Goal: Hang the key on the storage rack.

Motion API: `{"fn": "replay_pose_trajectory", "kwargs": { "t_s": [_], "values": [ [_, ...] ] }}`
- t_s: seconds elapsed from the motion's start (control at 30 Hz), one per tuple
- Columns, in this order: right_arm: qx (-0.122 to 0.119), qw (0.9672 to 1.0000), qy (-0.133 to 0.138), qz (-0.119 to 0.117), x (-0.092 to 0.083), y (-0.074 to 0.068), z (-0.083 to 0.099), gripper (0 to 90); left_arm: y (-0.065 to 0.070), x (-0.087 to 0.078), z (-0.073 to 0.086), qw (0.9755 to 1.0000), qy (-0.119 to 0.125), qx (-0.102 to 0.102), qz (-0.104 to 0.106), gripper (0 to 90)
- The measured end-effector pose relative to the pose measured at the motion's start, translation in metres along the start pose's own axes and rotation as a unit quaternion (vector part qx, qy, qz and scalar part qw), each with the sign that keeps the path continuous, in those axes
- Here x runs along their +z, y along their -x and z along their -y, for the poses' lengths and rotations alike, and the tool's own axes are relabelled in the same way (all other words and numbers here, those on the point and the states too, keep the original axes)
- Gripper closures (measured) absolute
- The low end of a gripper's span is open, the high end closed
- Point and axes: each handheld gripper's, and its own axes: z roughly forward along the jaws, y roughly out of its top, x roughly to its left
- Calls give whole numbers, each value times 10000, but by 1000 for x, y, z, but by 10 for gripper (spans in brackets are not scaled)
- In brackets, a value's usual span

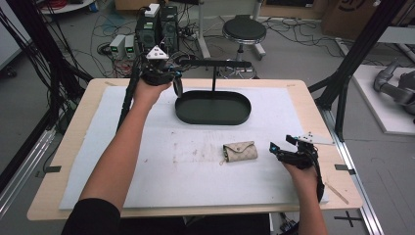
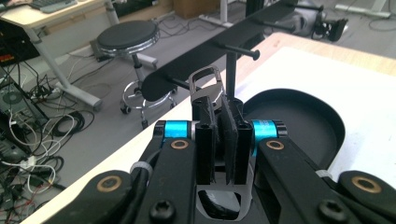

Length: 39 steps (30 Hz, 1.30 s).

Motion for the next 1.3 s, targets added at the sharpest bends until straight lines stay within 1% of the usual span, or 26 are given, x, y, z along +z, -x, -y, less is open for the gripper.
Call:
{"fn": "replay_pose_trajectory", "kwargs": {
  "t_s": [0.03,0.07,0.1,0.13,0.17,0.2,0.3,0.43,0.57,0.73,0.8,0.83,0.9,0.97,1.07,1.1,1.13,1.17,1.2,1.3],
  "values": [
    [-4,10000,0,6,0,0,0,189,1,2,0,10000,-40,26,-3,841],
    [3,10000,-4,16,0,1,0,189,2,6,1,9999,-126,58,-84,840],
    [3,10000,-4,16,0,1,0,189,2,8,1,9998,-159,52,-105,840],
    [2,10000,-5,9,0,1,1,189,1,11,3,9998,-198,38,-67,840],
    [-11,10000,-26,7,0,0,1,189,2,13,4,9996,-243,58,-99,840],
    [-11,10000,-32,5,1,0,1,189,4,17,5,9994,-301,124,-115,840],
    [-9,10000,-27,-7,1,0,1,189,6,20,5,9992,-336,167,-155,840],
    [-10,10000,-23,4,1,0,1,189,5,27,6,9985,-457,207,-197,839],
    [-18,10000,-26,4,1,1,1,189,5,32,6,9981,-522,214,-251,838],
    [5,10000,-30,10,1,1,1,189,2,37,7,9980,-535,115,-320,834],
    [-3,10000,-36,10,1,1,1,189,1,38,8,9979,-539,116,-335,826],
    [11,10000,-33,12,1,2,1,189,1,39,9,9975,-600,124,-348,804],
    [2,10000,-28,14,1,2,2,189,1,39,10,9975,-609,85,-339,747],
    [4,10000,-24,18,0,3,2,189,1,39,11,9976,-624,32,-303,730],
    [1,10000,-15,23,0,3,2,189,0,35,15,9975,-647,-68,-280,628],
    [1,10000,-15,23,0,3,2,189,0,33,16,9974,-656,-56,-280,628],
    [3,10000,-14,19,-1,3,2,189,0,30,19,9976,-627,-90,-281,608],
    [3,10000,-15,20,-1,3,2,189,-1,27,21,9977,-609,-115,-263,570],
    [3,10000,-15,20,-1,3,2,189,-1,25,23,9978,-595,-143,-247,570],
    [12,10000,-24,19,0,2,2,189,-3,14,32,9981,-514,-256,-206,512]
  ]
}}
